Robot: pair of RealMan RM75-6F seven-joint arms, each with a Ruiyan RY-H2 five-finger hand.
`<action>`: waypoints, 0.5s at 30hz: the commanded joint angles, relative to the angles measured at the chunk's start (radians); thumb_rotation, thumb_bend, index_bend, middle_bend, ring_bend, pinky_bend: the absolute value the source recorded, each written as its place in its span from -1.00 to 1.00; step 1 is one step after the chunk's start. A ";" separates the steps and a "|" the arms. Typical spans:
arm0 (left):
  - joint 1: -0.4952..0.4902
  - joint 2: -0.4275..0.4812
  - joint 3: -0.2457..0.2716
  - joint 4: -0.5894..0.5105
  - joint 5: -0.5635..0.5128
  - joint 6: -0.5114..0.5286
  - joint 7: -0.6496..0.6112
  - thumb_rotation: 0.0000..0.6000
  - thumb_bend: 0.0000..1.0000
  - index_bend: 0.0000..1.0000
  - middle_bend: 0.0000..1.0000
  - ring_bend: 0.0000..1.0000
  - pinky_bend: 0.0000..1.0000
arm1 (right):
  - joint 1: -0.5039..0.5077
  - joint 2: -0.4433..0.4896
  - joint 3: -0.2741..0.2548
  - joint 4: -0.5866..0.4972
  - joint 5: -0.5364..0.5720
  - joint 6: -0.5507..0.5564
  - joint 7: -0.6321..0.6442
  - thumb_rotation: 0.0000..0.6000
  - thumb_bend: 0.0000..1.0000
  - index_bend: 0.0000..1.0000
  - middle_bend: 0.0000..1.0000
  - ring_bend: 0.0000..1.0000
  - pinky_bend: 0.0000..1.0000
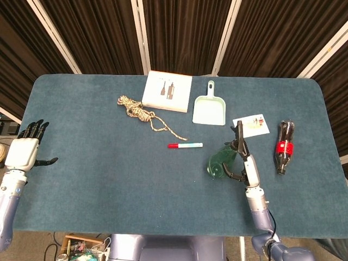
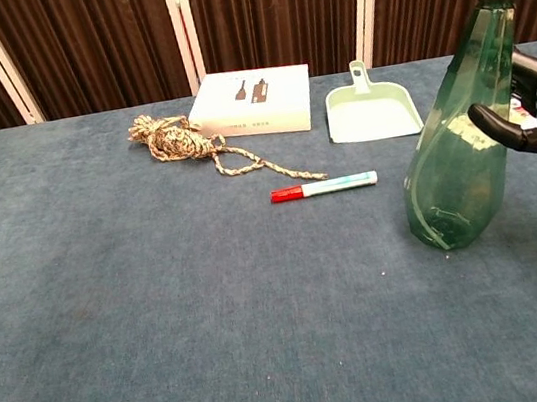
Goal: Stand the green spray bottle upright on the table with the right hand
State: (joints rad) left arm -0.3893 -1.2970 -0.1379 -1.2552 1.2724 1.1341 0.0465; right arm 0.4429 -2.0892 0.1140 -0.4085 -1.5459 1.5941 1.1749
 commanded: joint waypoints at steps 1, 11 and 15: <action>0.000 0.000 0.000 0.000 0.000 0.000 0.000 1.00 -0.87 -1.00 -1.00 -1.00 -0.65 | -0.003 -0.007 -0.004 0.016 -0.004 0.008 0.011 1.00 -0.01 -0.15 -1.00 -1.00 -1.00; 0.000 -0.002 0.000 0.001 -0.003 0.000 0.004 1.00 -0.85 -1.00 -1.00 -1.00 -0.65 | -0.015 -0.006 -0.024 0.040 -0.015 0.009 -0.016 1.00 -0.41 -0.78 -1.00 -1.00 -1.00; 0.001 0.000 0.001 -0.003 -0.001 0.005 0.004 1.00 -0.85 -1.00 -1.00 -1.00 -0.65 | -0.016 -0.002 -0.024 0.030 -0.014 0.011 -0.030 1.00 -0.50 -1.00 -1.00 -1.00 -1.00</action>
State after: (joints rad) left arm -0.3882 -1.2974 -0.1374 -1.2576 1.2714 1.1387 0.0502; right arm 0.4275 -2.0930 0.0906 -0.3758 -1.5601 1.6043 1.1465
